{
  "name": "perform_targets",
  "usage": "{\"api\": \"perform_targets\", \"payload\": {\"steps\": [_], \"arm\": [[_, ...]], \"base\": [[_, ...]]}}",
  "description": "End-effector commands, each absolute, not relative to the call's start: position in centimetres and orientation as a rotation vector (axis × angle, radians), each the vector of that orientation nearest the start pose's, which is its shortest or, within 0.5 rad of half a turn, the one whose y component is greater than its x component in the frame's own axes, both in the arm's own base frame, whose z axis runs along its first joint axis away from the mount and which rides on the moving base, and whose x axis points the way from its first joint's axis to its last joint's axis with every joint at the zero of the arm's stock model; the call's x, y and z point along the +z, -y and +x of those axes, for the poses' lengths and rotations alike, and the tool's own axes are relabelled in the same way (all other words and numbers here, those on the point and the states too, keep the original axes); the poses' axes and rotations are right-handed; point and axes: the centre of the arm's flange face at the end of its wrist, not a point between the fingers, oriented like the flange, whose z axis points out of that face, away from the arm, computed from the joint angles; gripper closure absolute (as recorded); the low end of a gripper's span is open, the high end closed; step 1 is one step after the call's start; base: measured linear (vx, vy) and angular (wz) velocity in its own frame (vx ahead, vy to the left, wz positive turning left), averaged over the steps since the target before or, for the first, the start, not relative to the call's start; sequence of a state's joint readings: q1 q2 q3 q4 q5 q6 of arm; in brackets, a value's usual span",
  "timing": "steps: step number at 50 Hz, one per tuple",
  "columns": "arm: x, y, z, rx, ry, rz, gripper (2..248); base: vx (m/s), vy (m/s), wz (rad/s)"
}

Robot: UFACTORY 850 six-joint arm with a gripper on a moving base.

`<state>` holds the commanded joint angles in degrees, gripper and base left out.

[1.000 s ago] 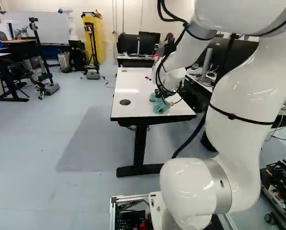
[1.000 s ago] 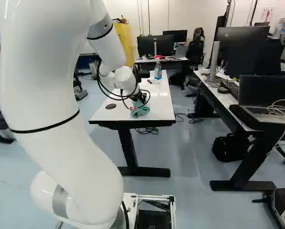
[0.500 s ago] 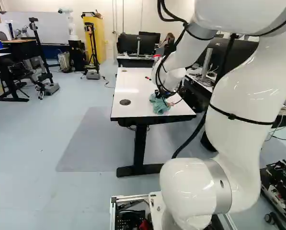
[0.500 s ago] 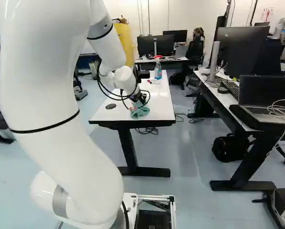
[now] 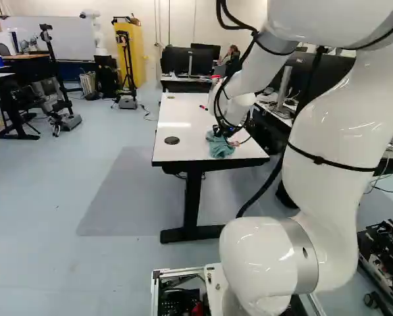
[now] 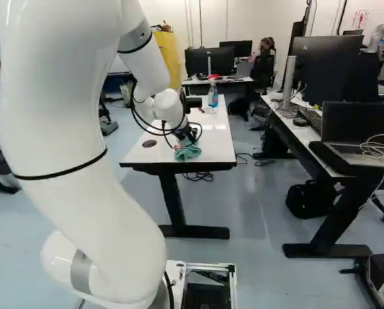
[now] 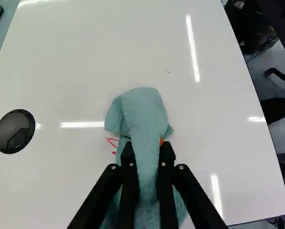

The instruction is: Clean the table with the green towel

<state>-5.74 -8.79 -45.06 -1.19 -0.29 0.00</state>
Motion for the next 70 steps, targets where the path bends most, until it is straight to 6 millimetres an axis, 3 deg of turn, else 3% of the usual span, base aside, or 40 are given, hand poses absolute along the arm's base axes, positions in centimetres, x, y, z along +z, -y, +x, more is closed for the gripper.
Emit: {"api": "perform_targets", "payload": {"steps": [70], "arm": [[41.89, 4.82, 47.87, -0.892, -0.122, -3.047, 203]], "base": [[0.0, 0.0, 0.0]]}}
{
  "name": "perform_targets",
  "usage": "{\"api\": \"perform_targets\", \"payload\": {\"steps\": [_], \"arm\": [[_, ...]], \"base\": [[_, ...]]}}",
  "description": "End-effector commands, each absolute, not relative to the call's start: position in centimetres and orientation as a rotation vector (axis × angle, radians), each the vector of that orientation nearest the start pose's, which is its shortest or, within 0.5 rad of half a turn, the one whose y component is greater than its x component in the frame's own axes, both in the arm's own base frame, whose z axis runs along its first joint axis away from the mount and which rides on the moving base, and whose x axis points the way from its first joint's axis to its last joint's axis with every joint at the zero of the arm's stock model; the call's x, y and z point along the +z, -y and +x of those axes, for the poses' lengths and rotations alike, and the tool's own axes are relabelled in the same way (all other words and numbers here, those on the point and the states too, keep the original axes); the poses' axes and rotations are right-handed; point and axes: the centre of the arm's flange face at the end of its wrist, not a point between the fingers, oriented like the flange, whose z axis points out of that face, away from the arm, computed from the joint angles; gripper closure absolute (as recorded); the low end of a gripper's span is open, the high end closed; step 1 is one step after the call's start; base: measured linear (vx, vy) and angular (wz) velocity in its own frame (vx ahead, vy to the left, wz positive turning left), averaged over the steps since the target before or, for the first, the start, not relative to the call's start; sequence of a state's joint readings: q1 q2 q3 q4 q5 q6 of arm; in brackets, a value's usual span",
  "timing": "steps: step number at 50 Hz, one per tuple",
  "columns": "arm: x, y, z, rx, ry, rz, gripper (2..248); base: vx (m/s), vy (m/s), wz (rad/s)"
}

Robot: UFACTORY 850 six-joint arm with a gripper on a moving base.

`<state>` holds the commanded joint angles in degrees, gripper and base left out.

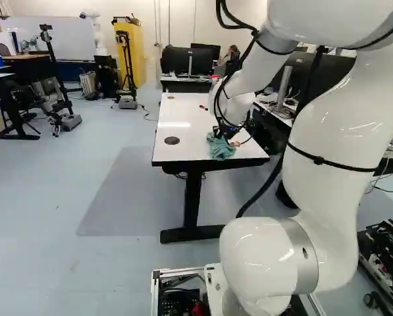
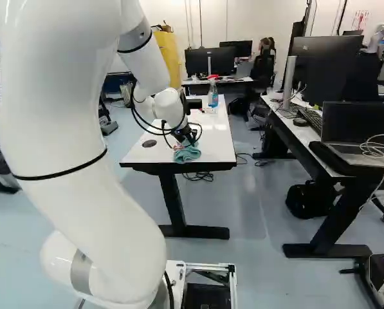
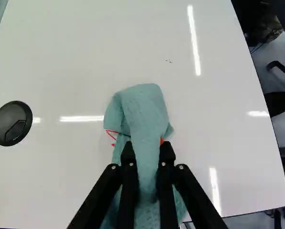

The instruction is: Clean the table with the green towel

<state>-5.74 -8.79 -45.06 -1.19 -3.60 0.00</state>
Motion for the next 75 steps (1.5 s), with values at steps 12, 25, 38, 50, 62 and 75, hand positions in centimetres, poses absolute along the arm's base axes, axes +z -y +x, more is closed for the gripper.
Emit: {"api": "perform_targets", "payload": {"steps": [12, 25, 38, 50, 62, 75], "arm": [[41.9, 4.8, 49.2, -0.899, -0.118, -3.044, 203], [41.8, 4.7, 51.7, -0.913, -0.107, -3.039, 203], [41.8, 3.0, 52.2, -0.913, -0.056, -3.03, 203], [41.8, 1.2, 51.1, -0.904, -0.003, -3.023, 203], [41.9, 0.4, 49.1, -0.891, 0.02, -3.022, 203], [41.9, 1.4, 47.1, -0.883, -0.013, -3.031, 203]], "base": [[0.0, 0.0, 0.0], [0.0, 0.0, 0.0], [0.0, 0.0, 0.0], [0.0, 0.0, 0.0], [0.0, 0.0, 0.0], [0.0, 0.0, 0.0]]}}
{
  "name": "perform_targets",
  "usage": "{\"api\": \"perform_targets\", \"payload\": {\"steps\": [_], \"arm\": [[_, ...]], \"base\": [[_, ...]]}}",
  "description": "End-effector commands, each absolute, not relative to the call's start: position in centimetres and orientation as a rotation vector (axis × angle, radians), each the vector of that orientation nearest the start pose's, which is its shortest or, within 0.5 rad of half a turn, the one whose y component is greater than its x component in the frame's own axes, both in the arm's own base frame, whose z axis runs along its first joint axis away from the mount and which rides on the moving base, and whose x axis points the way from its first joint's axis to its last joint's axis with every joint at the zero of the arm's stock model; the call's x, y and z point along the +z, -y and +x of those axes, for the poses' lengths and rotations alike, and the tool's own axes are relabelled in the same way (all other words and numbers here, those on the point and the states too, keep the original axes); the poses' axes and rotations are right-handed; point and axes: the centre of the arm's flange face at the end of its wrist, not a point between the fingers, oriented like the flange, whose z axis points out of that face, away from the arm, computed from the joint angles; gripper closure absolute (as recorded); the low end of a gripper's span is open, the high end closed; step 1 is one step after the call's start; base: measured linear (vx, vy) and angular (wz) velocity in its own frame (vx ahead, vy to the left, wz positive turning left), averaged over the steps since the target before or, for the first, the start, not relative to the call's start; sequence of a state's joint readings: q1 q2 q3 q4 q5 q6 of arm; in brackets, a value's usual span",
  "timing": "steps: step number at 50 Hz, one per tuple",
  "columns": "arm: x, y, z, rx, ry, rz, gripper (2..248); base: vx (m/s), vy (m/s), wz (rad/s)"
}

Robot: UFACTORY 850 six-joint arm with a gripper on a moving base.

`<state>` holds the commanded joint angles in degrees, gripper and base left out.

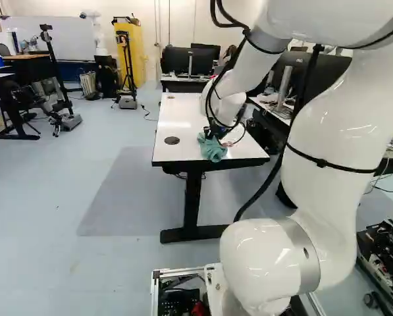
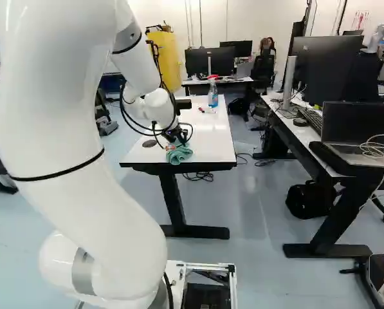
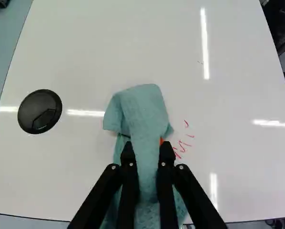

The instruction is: Clean the table with the green towel

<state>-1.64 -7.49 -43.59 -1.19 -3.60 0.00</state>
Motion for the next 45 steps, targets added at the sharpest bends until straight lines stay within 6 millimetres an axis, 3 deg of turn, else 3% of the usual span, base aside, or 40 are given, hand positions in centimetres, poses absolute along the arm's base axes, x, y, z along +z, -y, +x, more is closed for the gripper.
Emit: {"api": "perform_targets", "payload": {"steps": [21, 35, 45], "arm": [[41.9, 4.8, 46.4, -0.885, -0.126, -3.049, 203], [41.9, 6.9, 48.1, -0.896, -0.185, -3.055, 203], [41.8, 7.2, 49.9, -0.906, -0.189, -3.053, 203]], "base": [[0.0, 0.0, 0.0], [0.0, 0.0, 0.0], [0.0, 0.0, 0.0]]}}
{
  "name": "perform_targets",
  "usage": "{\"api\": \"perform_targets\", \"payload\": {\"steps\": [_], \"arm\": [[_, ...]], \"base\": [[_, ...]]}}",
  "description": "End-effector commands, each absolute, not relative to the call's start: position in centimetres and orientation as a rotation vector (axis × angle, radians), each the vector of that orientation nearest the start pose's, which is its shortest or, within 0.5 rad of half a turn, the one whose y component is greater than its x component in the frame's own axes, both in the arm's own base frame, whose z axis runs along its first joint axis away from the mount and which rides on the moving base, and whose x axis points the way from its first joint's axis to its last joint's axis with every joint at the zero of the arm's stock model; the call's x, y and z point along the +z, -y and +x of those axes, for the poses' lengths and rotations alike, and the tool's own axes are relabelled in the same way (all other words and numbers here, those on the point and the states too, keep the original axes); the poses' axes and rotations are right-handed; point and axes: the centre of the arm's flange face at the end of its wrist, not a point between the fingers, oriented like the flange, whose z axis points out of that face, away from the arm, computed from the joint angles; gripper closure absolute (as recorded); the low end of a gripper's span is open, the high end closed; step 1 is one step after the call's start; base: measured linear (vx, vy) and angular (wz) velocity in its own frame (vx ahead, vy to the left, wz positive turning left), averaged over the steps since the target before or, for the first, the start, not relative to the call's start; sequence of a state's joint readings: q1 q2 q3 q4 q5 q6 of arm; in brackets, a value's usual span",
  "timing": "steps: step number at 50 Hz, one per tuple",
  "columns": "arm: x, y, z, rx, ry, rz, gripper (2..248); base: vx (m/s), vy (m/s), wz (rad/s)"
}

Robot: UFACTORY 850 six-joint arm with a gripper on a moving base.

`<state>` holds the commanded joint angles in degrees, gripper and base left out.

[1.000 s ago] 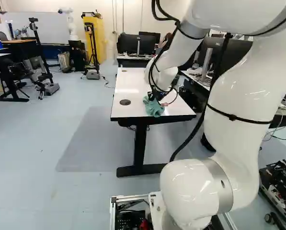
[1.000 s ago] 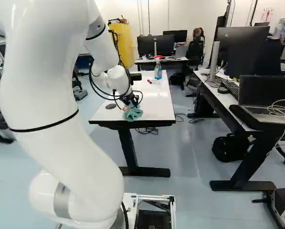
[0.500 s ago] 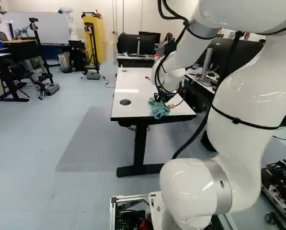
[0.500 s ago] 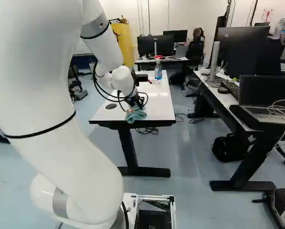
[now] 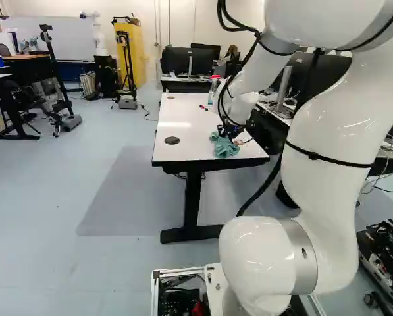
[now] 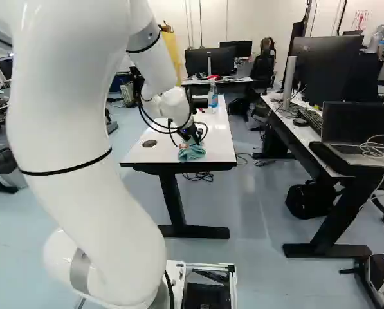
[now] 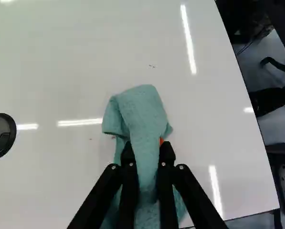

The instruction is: Clean the table with the green towel

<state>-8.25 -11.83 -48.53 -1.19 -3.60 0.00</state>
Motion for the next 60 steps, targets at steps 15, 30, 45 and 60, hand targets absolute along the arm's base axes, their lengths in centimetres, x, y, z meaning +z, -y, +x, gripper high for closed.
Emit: {"api": "perform_targets", "payload": {"steps": [15, 30, 45, 60], "arm": [[41.8, 5.9, 51.6, -0.914, -0.141, -3.044, 203], [41.8, 3.3, 51.5, -0.909, -0.066, -3.033, 203], [41.8, 1.0, 50.4, -0.898, 0.003, -3.023, 203], [41.9, 0.1, 47.7, -0.883, 0.027, -3.023, 203]], "base": [[0.0, 0.0, 0.0], [0.0, 0.0, 0.0], [0.0, 0.0, 0.0], [0.0, 0.0, 0.0]]}}
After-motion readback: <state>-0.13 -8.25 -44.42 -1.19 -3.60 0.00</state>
